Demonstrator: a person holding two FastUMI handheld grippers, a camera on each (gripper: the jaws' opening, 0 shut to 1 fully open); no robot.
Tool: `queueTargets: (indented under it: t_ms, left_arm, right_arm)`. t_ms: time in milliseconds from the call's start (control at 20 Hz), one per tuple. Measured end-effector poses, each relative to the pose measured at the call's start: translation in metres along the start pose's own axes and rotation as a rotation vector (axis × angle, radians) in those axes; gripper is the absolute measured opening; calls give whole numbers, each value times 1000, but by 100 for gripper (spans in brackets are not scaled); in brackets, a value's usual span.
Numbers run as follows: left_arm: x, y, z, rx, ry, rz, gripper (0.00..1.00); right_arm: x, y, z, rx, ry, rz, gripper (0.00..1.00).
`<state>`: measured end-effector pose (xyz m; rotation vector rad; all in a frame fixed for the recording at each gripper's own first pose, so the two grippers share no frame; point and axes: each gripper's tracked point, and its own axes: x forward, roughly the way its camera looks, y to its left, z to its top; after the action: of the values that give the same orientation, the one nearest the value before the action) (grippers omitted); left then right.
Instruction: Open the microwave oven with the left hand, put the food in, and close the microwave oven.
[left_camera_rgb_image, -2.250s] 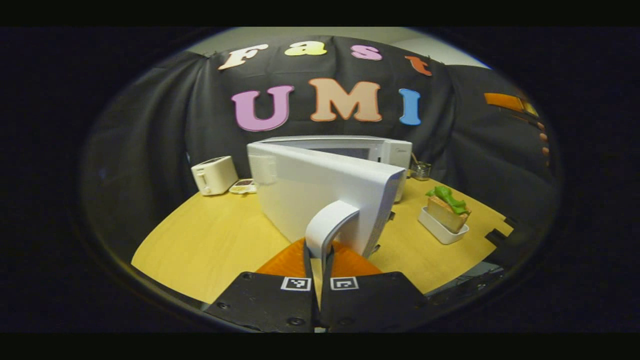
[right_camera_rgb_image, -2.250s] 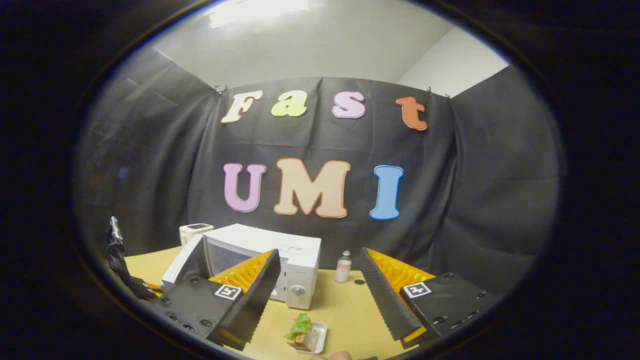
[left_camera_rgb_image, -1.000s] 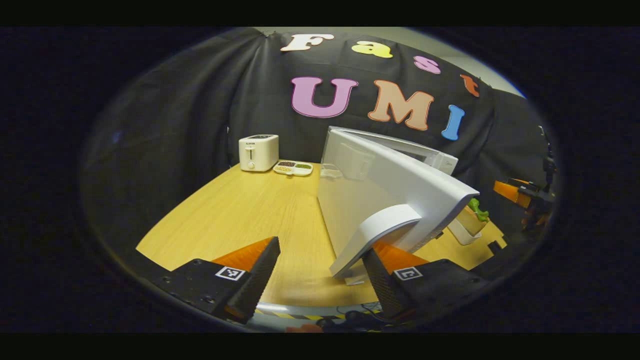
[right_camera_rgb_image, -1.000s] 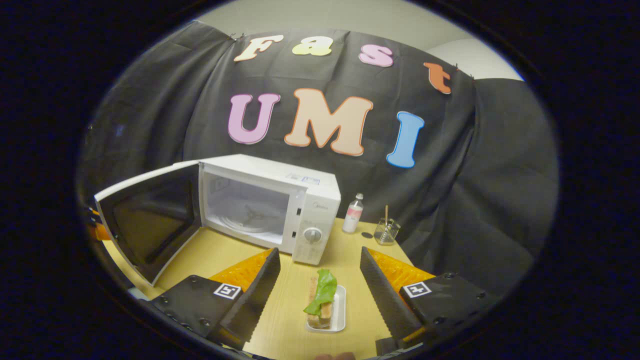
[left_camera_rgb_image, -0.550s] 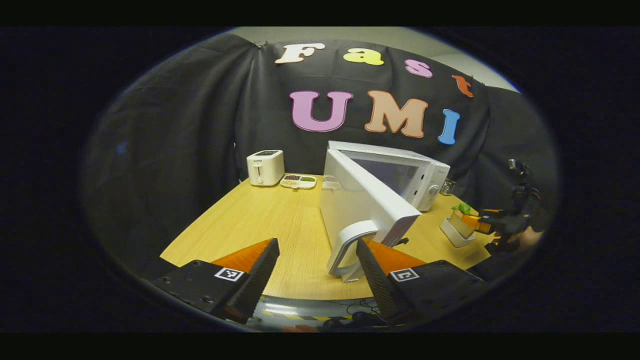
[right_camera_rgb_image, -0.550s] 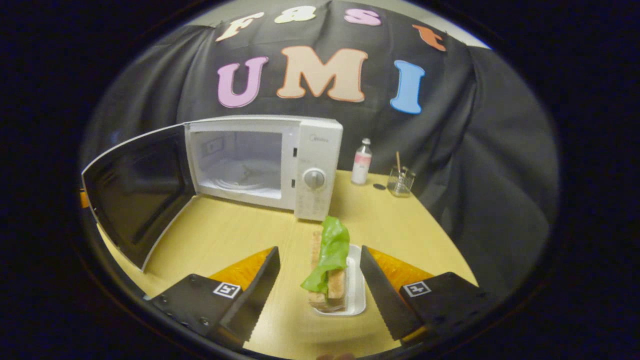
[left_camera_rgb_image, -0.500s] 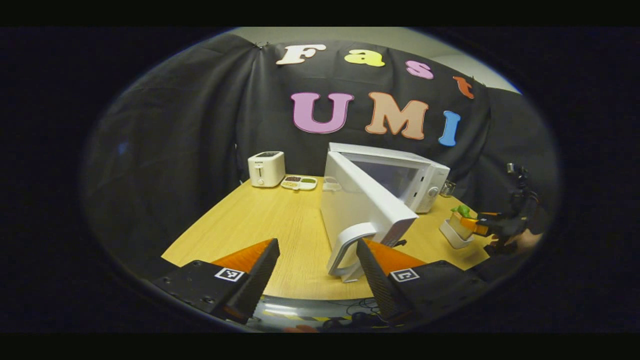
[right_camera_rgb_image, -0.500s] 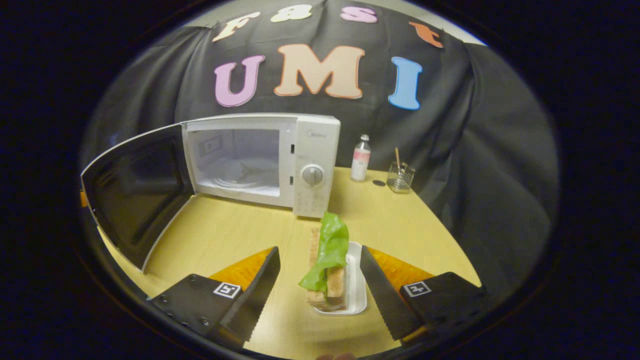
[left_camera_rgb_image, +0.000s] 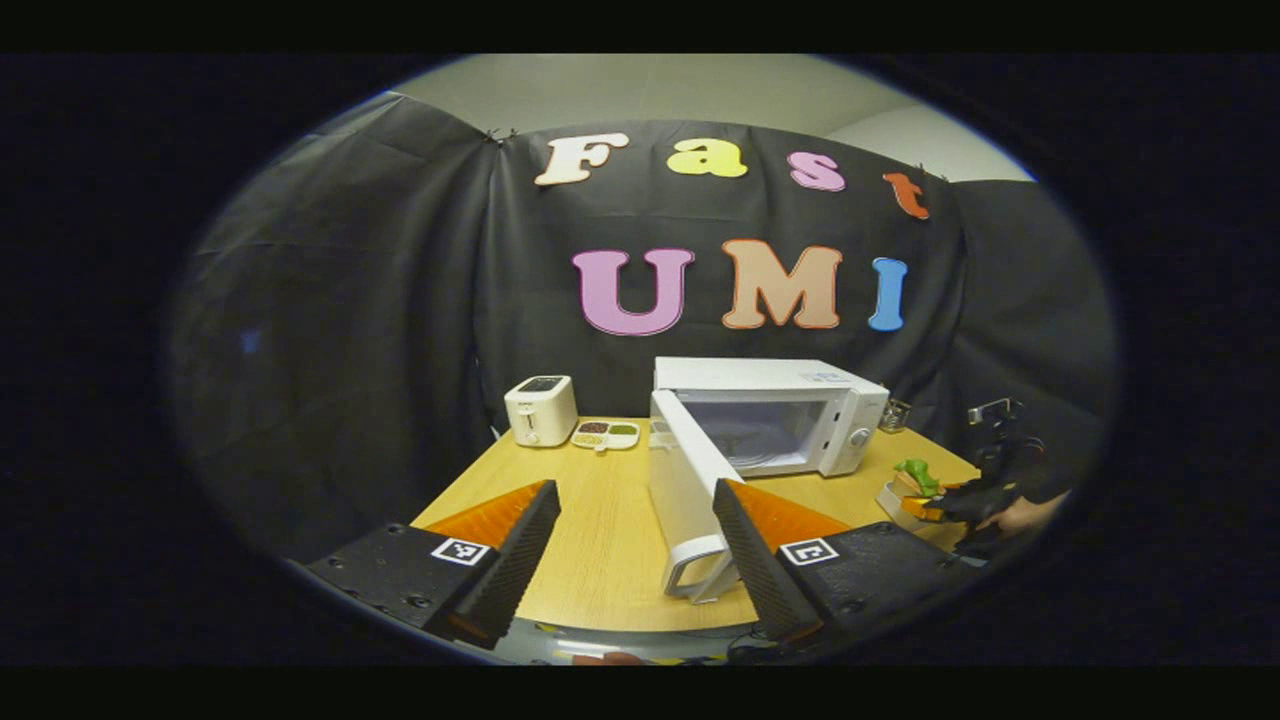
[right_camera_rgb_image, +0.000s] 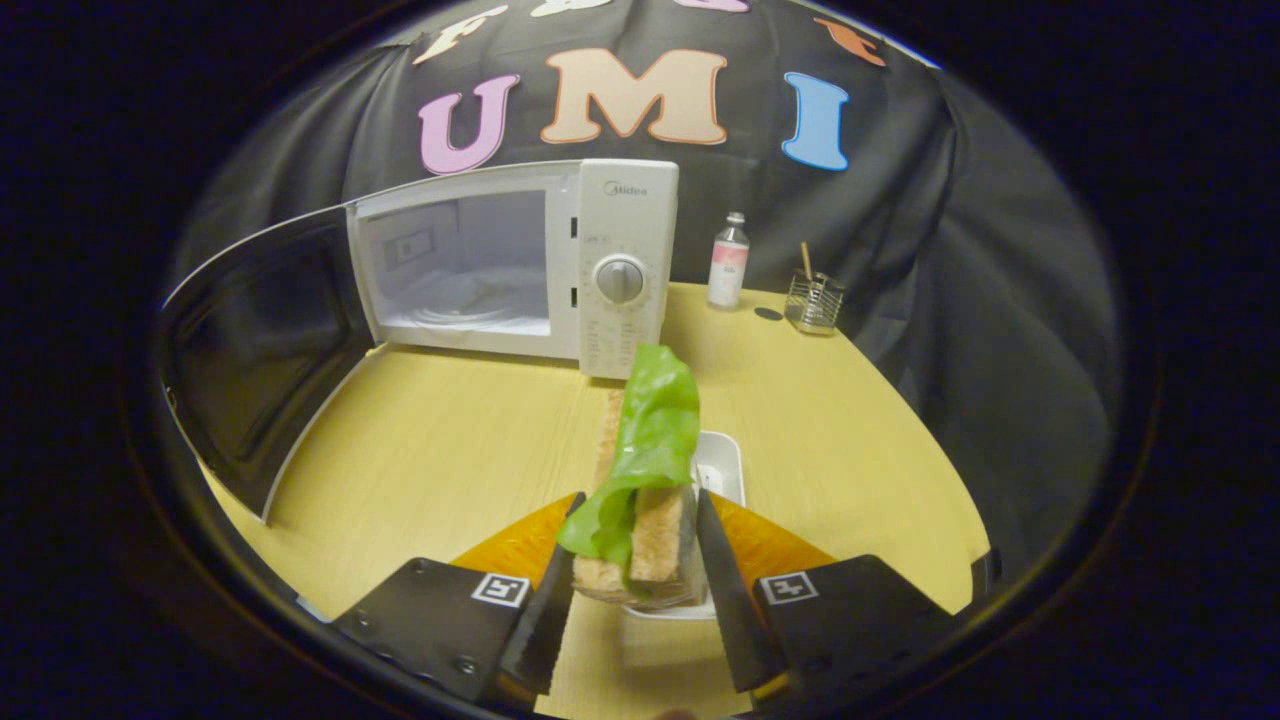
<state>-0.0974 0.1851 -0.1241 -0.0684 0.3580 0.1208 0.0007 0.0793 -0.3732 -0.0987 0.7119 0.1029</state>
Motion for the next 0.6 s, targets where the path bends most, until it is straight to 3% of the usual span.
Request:
queueTargets:
  t_ms: [50, 100, 150, 200, 450, 550, 600]
  left_arm:
    - [-1, -4, 2, -5, -4, -3, 86]
    - [0, -8, 5, -9, -11, -6, 90]
    - [0, -12, 7, -9, -15, -11, 86]
    - [1, -15, 10, -7, -21, -11, 89]
    - [6, -11, 25, -8, -65, 43, 87]
    - [8, -7, 29, -17, -74, 72, 90]
    - [6, -7, 37, -33, -103, 79, 92]
  right_arm:
    - [6, 1, -3, 12, 15, -1, 57]
    - [4, -6, -3, 5, 13, -21, 57]
    - [7, -5, -4, 24, 29, 5, 43]
    - [4, -8, -5, 17, 38, 5, 42]
    - [6, -12, 2, 37, 47, -3, 29]
    - [2, -13, 8, 29, 37, 8, 29]
    - [0, -15, 11, 26, 32, 11, 33]
